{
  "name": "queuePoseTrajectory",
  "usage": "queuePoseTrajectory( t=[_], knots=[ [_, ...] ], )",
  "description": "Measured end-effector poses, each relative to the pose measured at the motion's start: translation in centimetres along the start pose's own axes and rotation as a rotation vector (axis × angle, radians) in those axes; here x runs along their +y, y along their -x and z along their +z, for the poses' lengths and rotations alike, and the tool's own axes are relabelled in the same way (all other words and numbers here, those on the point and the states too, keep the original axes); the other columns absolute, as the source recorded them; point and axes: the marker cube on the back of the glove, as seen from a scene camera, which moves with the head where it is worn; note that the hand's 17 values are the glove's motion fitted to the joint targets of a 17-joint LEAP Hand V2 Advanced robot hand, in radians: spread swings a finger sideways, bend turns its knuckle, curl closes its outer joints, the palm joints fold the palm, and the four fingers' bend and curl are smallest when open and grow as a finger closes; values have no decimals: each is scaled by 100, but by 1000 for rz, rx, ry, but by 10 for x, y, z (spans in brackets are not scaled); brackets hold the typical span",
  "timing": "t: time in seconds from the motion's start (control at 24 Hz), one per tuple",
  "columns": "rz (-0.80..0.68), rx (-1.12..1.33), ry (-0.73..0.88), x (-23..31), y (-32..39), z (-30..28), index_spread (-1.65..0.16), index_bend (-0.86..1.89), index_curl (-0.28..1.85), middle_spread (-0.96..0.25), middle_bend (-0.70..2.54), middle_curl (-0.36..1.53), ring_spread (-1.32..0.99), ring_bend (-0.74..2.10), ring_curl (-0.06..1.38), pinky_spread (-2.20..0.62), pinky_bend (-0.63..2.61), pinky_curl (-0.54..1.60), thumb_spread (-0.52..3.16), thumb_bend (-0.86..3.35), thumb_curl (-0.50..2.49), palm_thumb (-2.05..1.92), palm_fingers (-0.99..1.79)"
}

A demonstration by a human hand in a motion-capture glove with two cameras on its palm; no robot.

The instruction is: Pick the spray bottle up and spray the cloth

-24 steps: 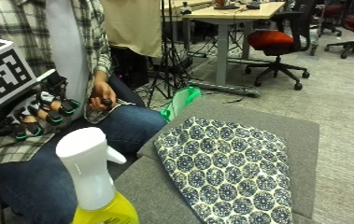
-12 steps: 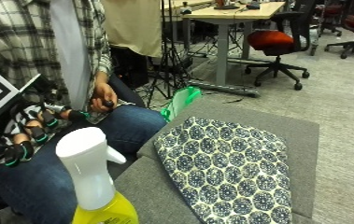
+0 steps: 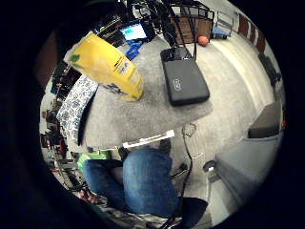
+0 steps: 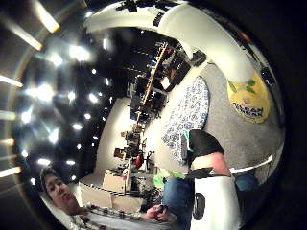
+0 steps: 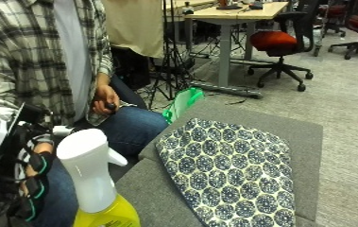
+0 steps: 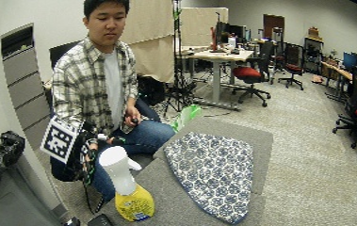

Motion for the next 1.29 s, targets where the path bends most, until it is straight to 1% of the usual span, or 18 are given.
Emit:
queuePoseTrajectory(
  t=[0.17,0.37,0.62,0.87,1.08,1.17,1.29],
  knots=[
    [95,-100,10,-15,-12,12,-31,11,23,-2,20,24,14,43,25,19,62,24,103,5,37,69,11],
    [155,-145,28,-30,-22,20,-31,13,23,-2,20,26,13,45,26,18,63,25,101,4,39,74,12],
    [157,-266,3,-48,-26,28,-31,12,22,-2,24,29,11,47,27,18,63,25,99,3,42,82,17],
    [110,-340,11,-62,-24,37,-32,10,21,-3,28,31,7,52,29,16,63,25,95,4,45,91,25],
    [93,-390,-26,-71,-25,37,-33,5,18,-6,41,36,1,60,31,14,59,24,91,4,48,99,45],
    [85,-420,-58,-73,-26,36,-33,4,16,-8,49,38,-3,64,32,12,59,24,90,6,49,103,59],
    [65,-465,-95,-75,-28,36,-33,3,15,-10,50,39,-7,67,33,8,63,25,87,6,51,108,70]
  ],
)
